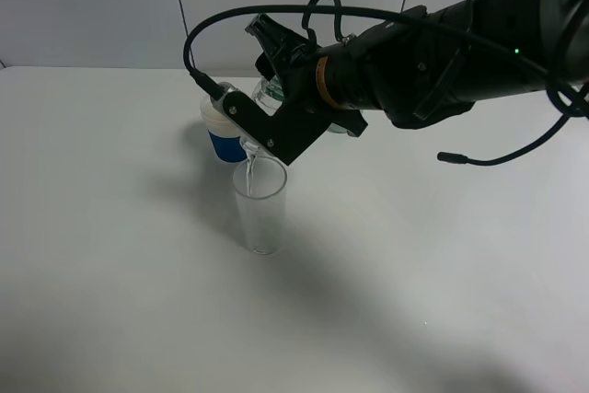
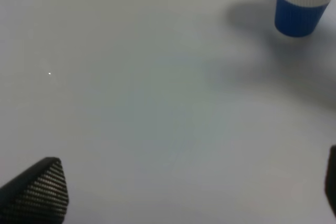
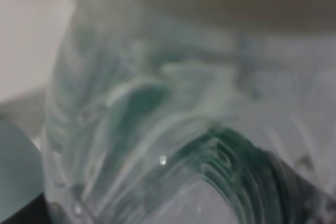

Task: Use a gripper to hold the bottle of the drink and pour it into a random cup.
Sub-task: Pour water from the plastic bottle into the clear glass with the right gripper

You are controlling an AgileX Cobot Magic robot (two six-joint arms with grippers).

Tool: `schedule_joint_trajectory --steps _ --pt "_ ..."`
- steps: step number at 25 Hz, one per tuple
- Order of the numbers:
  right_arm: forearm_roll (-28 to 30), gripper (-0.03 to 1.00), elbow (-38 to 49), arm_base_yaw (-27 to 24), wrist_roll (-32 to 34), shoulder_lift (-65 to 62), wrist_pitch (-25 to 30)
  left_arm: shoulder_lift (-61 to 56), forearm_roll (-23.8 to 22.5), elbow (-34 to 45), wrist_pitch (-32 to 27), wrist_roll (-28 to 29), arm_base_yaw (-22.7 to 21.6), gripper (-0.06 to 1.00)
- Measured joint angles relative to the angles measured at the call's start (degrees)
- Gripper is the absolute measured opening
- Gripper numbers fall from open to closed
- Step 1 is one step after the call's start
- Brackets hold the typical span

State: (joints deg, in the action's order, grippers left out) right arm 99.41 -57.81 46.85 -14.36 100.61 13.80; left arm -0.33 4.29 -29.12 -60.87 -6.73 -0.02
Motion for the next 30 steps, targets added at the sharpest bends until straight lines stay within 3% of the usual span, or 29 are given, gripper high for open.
schedule_joint_trajectory --steps 30 --pt "0.0 0.57 0.0 0.0 -5.3 0.0 0.1 0.0 0.0 0.0 0.0 0.0 0.0 0.99"
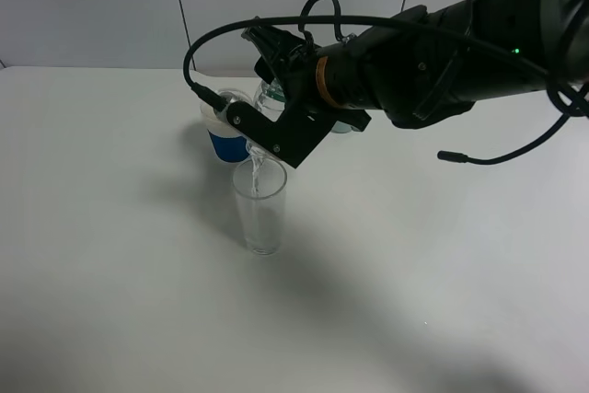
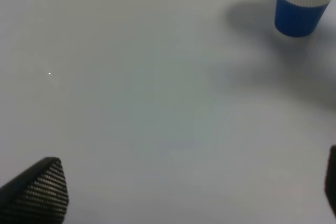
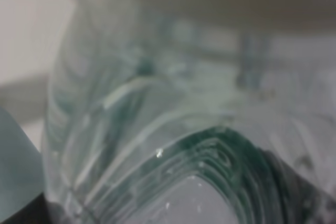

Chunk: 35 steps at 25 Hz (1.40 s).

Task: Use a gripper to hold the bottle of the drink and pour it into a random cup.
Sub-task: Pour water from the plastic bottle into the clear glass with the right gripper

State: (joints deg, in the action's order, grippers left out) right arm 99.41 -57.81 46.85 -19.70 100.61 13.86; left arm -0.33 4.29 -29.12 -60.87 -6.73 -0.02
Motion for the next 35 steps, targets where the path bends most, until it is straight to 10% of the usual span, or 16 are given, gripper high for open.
schedule_joint_trajectory --steps 35 --pt "0.0 0.57 0.0 0.0 -3.0 0.0 0.0 0.0 0.0 0.0 0.0 0.0 0.0 0.99"
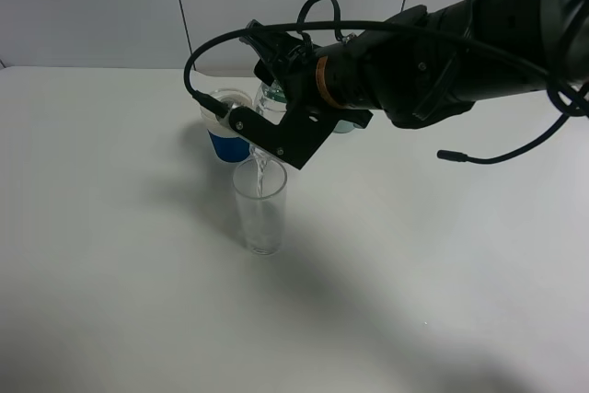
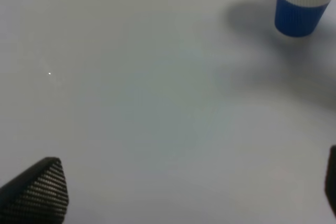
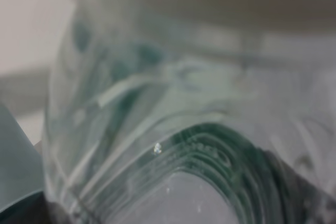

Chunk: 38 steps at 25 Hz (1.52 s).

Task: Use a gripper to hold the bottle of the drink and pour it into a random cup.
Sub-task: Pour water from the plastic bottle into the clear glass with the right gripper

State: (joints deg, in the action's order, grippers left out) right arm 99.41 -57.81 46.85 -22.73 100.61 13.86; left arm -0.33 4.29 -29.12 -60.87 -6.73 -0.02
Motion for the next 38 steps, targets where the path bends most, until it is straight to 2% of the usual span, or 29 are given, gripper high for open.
schedule_joint_trajectory --steps 38 --pt "0.1 0.57 -0.1 0.6 -6.5 0.0 1.5 0.0 0.0 0.0 0.0 0.0 0.0 0.99"
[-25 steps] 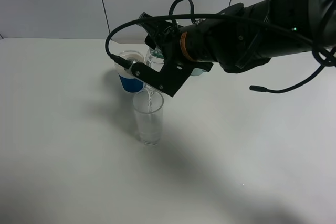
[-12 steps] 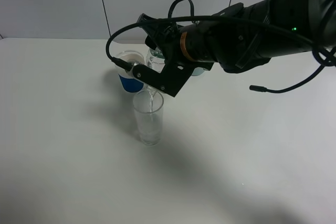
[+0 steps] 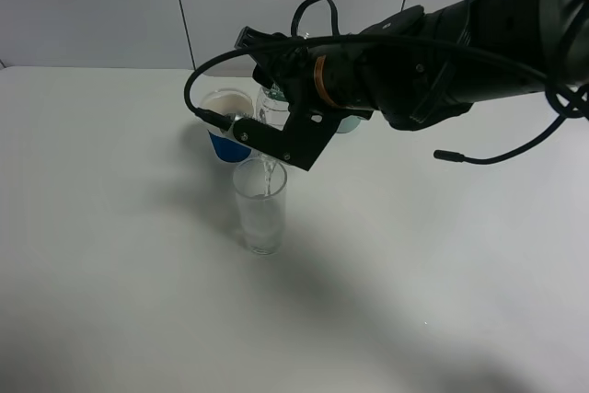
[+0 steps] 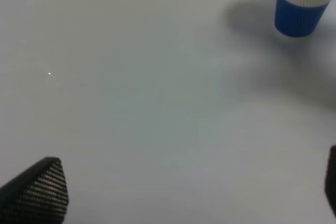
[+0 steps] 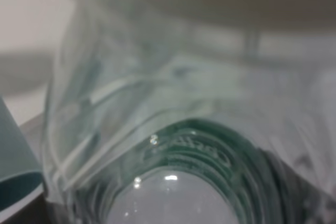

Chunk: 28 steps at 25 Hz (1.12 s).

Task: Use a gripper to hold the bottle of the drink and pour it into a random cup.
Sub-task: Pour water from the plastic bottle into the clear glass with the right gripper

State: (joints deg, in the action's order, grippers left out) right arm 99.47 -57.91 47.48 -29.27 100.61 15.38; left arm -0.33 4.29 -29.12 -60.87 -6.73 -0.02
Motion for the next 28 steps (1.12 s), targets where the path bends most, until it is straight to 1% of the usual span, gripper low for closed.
schedule_joint_trajectory --steps 7,19,24,28 --pt "0.0 0.57 0.0 0.0 -0.8 0.0 1.5 0.0 0.0 0.0 0.0 0.0 0.0 0.99" --pt "0.0 0.57 -0.1 0.0 -1.1 0.0 1.6 0.0 0.0 0.0 0.0 0.0 0.0 0.99" --pt "0.0 0.57 -0.1 0.2 -2.9 0.0 1.8 0.0 0.0 0.0 0.0 0.0 0.0 0.99" --pt "0.0 0.57 -0.1 0.2 -3.0 0.0 1.8 0.0 0.0 0.0 0.0 0.0 0.0 0.99"
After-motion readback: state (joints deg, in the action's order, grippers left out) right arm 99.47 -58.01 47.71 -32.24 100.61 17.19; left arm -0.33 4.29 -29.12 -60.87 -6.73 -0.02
